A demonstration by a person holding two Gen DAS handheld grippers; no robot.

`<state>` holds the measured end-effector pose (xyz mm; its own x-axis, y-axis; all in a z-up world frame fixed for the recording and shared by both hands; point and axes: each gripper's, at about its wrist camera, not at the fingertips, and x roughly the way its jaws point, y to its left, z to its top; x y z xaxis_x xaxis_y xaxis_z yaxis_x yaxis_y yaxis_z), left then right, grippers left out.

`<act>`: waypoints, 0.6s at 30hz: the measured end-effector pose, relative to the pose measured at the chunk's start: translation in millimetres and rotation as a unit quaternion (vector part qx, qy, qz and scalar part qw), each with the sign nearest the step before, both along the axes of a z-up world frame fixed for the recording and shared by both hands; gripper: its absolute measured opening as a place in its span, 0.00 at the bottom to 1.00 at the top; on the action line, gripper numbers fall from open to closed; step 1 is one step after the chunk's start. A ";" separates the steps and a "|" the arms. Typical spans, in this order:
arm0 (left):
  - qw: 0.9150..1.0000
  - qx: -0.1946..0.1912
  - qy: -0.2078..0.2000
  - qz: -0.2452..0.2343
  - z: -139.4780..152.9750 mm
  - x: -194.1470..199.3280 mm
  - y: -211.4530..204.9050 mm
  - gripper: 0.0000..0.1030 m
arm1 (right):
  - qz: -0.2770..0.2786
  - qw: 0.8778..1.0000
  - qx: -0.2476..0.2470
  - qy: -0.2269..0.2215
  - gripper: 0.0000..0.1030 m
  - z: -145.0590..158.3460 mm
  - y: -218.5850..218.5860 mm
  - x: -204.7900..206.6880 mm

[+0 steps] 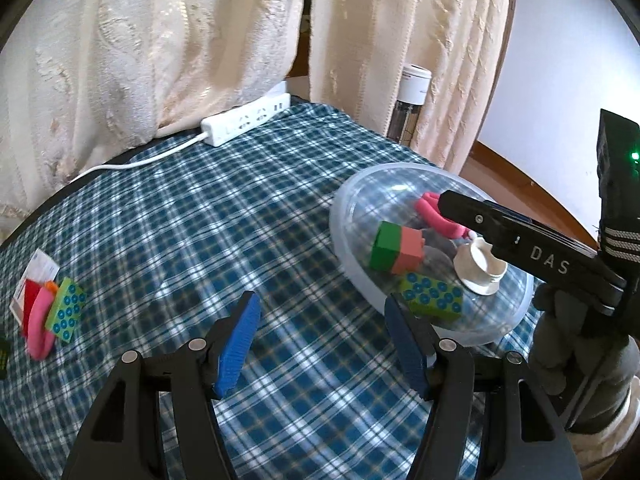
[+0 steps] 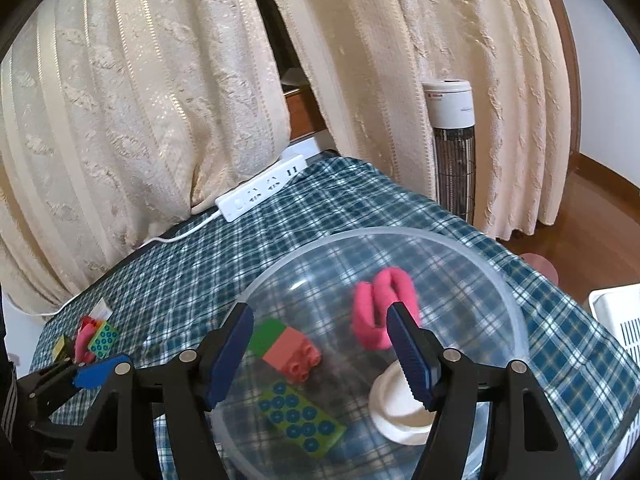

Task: Organize objects
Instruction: 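Open the left tool to drop the dotted block while the right tool drops the curler into the bowl, then withdraw both open tools from the bowl toward the remaining objects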

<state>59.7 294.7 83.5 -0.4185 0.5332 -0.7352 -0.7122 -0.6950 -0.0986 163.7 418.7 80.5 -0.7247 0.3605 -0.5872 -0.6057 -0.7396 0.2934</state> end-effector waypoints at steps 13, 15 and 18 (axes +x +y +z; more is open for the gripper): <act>0.998 0.001 0.013 0.065 1.1 -16.4 -50.8 0.64 | 0.045 0.999 0.006 -0.010 0.70 1.0 -37.6 -29.3; 0.997 0.002 0.010 0.077 0.0 -20.3 -60.7 0.64 | 0.054 0.998 0.008 -0.012 0.70 1.2 -44.6 -35.5; 0.996 0.005 0.009 0.093 -0.1 -25.4 -74.6 0.64 | 0.069 0.997 0.011 -0.015 0.70 2.5 -55.2 -45.3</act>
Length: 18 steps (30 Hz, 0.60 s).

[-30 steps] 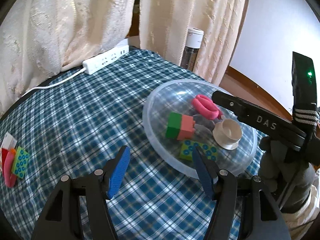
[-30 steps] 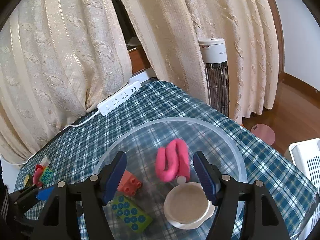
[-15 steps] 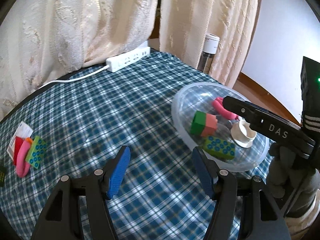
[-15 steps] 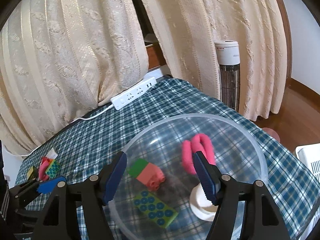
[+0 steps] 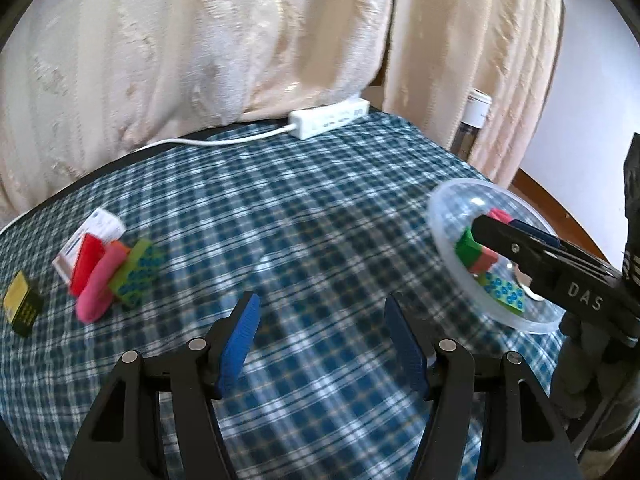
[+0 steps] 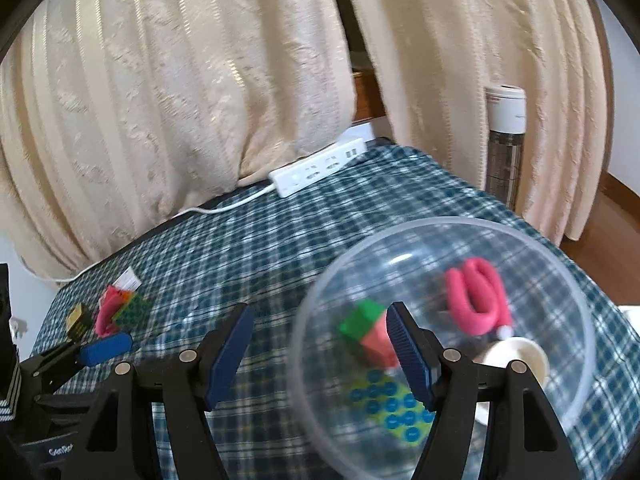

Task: Organize objects
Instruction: 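Withdraw both open tools from the bowl toward the remaining objects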

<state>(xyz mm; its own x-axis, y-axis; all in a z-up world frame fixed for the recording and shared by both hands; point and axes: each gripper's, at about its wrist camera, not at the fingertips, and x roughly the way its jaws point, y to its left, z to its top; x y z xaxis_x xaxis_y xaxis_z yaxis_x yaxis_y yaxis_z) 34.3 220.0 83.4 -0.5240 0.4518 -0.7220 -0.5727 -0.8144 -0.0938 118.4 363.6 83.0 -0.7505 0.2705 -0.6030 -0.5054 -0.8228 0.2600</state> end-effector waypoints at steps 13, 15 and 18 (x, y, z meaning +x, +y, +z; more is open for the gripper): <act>0.998 0.000 0.004 0.069 -0.3 -23.9 -69.8 0.64 | 0.071 0.997 -0.007 -0.027 0.70 -5.5 -44.3 -45.9; 0.997 -0.002 0.005 0.081 -0.8 -28.4 -81.9 0.64 | 0.084 0.996 -0.004 -0.032 0.70 -6.5 -52.0 -53.9; 0.995 -0.006 0.005 0.104 -2.7 -35.3 -100.1 0.64 | 0.102 0.994 -0.001 -0.043 0.70 -9.4 -62.3 -66.9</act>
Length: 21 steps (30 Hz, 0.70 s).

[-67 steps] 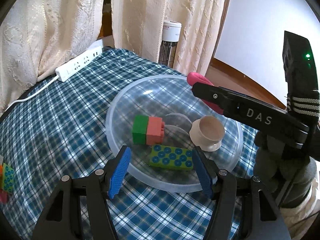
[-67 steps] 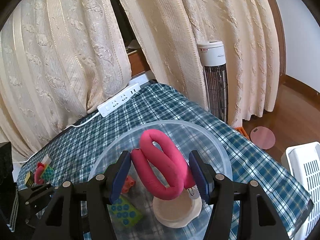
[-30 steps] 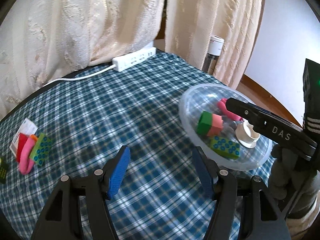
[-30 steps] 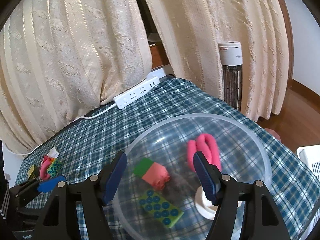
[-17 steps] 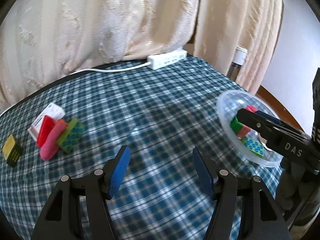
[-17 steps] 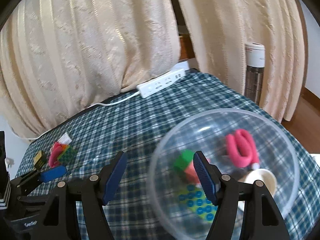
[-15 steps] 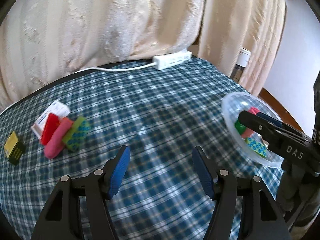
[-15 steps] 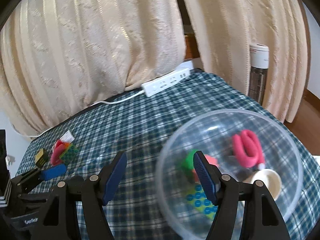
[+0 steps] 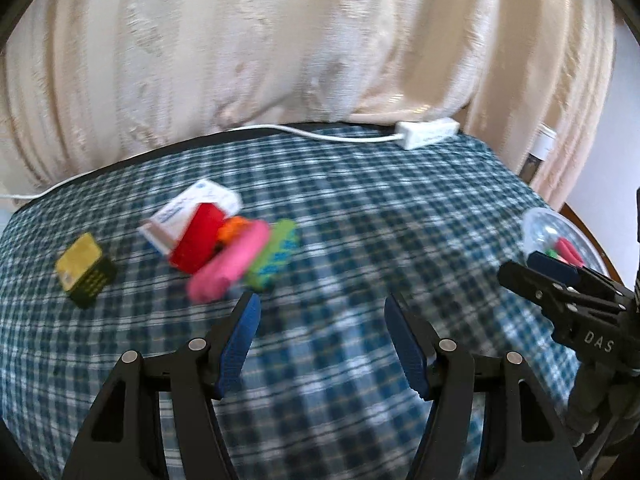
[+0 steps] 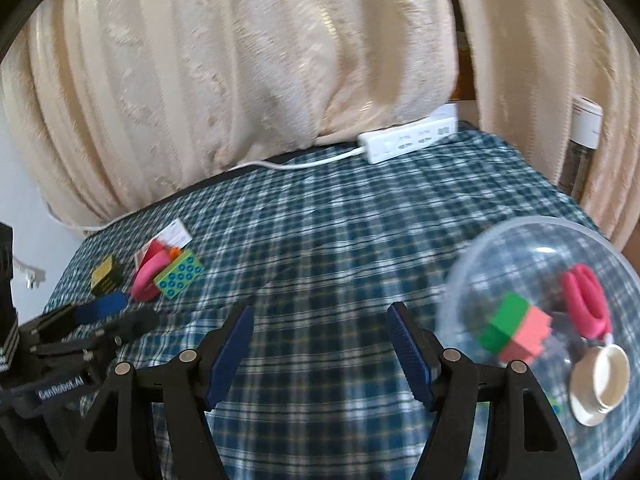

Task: Organize objects
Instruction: 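Withdraw both open tools from the bowl toward the remaining objects, then grasp the green dotted block with the right tool while the left tool approaches the pink curler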

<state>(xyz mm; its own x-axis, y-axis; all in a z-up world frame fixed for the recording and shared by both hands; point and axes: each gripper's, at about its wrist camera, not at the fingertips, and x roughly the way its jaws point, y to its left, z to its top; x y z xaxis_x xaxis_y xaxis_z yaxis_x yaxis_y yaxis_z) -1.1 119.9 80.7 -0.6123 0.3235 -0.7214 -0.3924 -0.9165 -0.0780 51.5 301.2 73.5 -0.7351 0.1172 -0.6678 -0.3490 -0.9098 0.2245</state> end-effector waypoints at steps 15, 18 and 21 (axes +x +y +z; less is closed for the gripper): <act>0.998 0.008 -0.013 0.068 -8.5 -28.3 -58.9 0.64 | 0.102 0.994 0.010 -0.034 0.77 -17.0 -49.2 -68.4; 0.997 0.010 -0.015 0.071 -10.5 -30.9 -63.2 0.64 | 0.125 0.992 0.011 -0.033 0.77 -17.8 -57.6 -77.5; 0.997 0.012 -0.017 0.075 -11.5 -32.6 -65.9 0.64 | 0.147 0.988 0.017 -0.035 0.78 -19.7 -66.4 -88.2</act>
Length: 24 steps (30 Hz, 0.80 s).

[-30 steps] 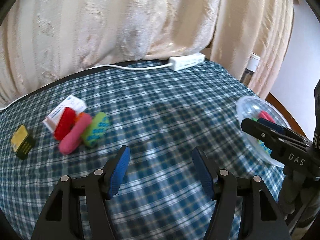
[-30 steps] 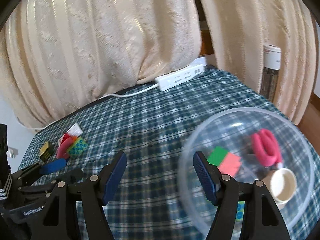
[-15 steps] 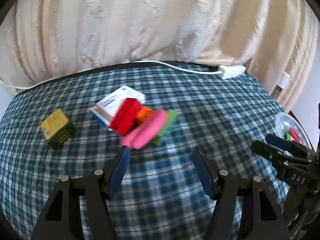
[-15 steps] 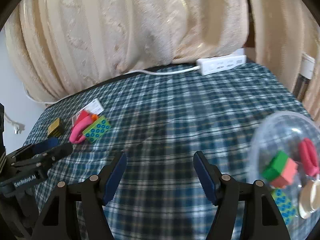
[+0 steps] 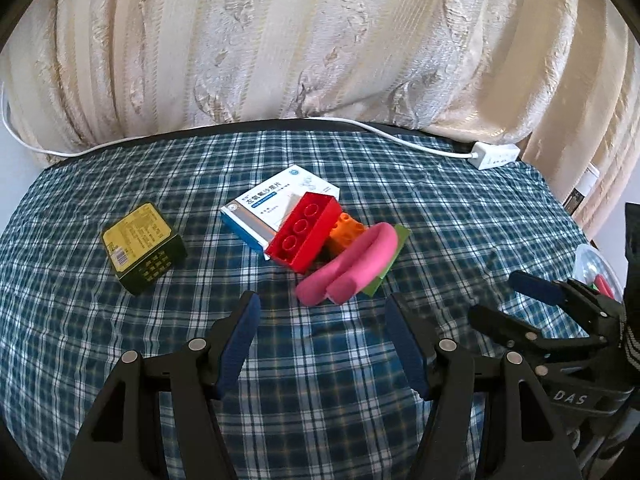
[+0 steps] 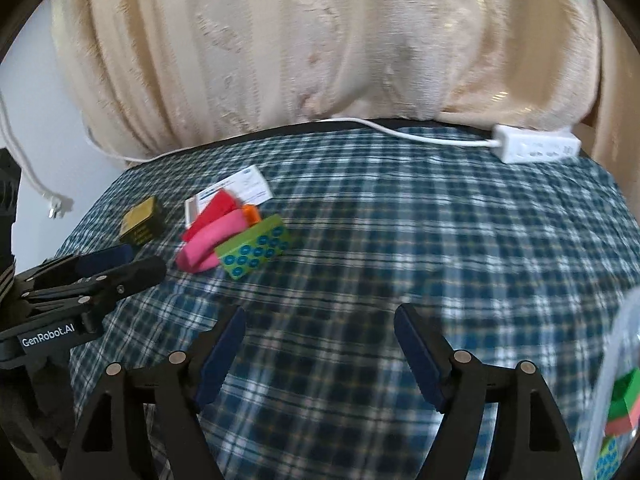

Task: Organize objects
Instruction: 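Grasp the green dotted block with the right tool while the left tool approaches the pink curler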

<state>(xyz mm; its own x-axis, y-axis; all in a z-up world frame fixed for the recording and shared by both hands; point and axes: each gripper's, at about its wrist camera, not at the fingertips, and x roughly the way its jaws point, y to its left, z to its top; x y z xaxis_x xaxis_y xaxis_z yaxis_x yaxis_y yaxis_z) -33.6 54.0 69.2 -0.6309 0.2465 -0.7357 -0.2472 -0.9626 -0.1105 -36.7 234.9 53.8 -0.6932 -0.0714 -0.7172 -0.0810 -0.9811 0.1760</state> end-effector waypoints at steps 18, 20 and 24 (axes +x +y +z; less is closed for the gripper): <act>1.000 0.008 -0.006 0.027 -6.5 -10.1 -20.4 0.64 | 0.089 0.996 0.027 -0.017 0.78 -13.3 -33.5 -58.2; 0.999 0.011 -0.006 0.031 -6.7 -11.2 -23.5 0.64 | 0.096 0.995 0.026 -0.021 0.78 -15.3 -36.1 -62.8; 0.999 0.016 -0.009 0.036 -8.0 -13.6 -28.9 0.64 | 0.109 0.993 0.031 -0.029 0.78 -19.1 -41.7 -74.4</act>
